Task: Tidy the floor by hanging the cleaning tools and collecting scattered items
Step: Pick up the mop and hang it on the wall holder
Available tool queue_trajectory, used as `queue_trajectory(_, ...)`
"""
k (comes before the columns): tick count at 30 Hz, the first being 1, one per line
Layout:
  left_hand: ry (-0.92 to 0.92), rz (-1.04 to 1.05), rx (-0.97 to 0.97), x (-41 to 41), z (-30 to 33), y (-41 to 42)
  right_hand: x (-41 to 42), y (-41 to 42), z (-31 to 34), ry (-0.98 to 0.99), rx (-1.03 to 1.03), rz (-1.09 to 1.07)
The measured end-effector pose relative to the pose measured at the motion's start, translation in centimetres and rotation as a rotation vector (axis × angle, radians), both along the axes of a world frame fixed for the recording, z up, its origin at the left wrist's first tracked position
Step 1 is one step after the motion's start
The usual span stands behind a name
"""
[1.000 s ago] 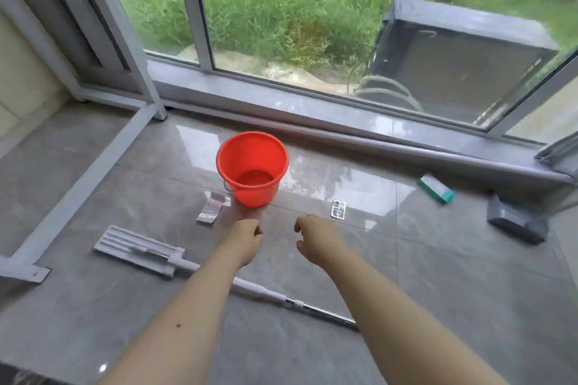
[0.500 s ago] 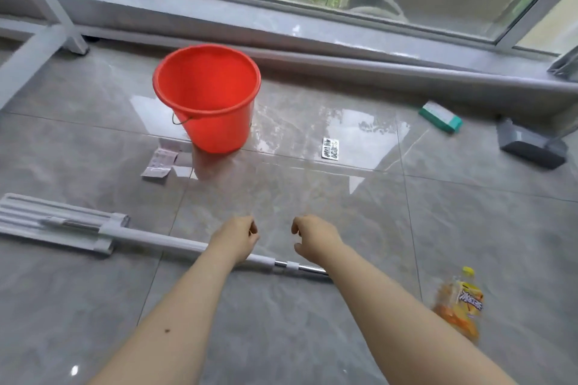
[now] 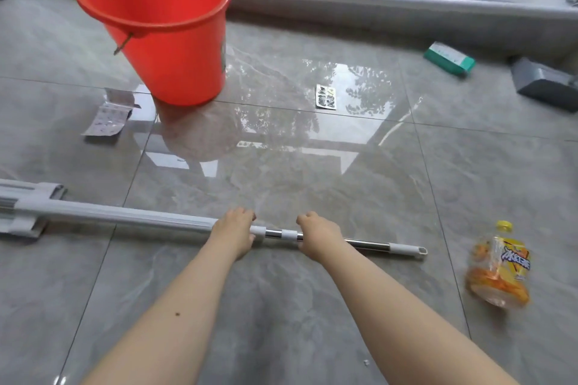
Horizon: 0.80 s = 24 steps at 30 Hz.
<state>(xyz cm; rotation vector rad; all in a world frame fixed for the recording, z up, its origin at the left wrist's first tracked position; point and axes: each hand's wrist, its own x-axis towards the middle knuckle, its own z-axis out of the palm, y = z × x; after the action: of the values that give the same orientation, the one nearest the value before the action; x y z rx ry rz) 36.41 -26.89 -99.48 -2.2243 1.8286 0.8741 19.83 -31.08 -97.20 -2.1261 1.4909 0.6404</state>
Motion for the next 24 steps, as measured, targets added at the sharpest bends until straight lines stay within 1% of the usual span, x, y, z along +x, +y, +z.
queue_trajectory(6, -0.179, -0.161, 0.076, -0.6, -3.1, 0.2, 0.3, 0.3, -3.2, 0.068, -0.030, 0.037)
queue_trajectory(10, -0.261, -0.194, 0.038, -0.6, -4.8, 0.0, 0.5, 0.5, -5.1, 0.080, -0.061, 0.029)
queue_trajectory(14, -0.302, -0.204, -0.010, -0.5, -6.1, -0.3, 0.4, 0.6, -6.8, 0.088, -0.093, 0.014)
queue_trajectory(18, -0.332, -0.227, -0.001, -0.5, -7.0, -0.6, 0.4, 0.9, -7.8, 0.113, -0.121, 0.022)
queue_trajectory(24, -0.359, -0.280, -0.004, -0.5, -6.2, -1.1, 0.1, 0.5, -6.6, 0.089, -0.159, 0.008)
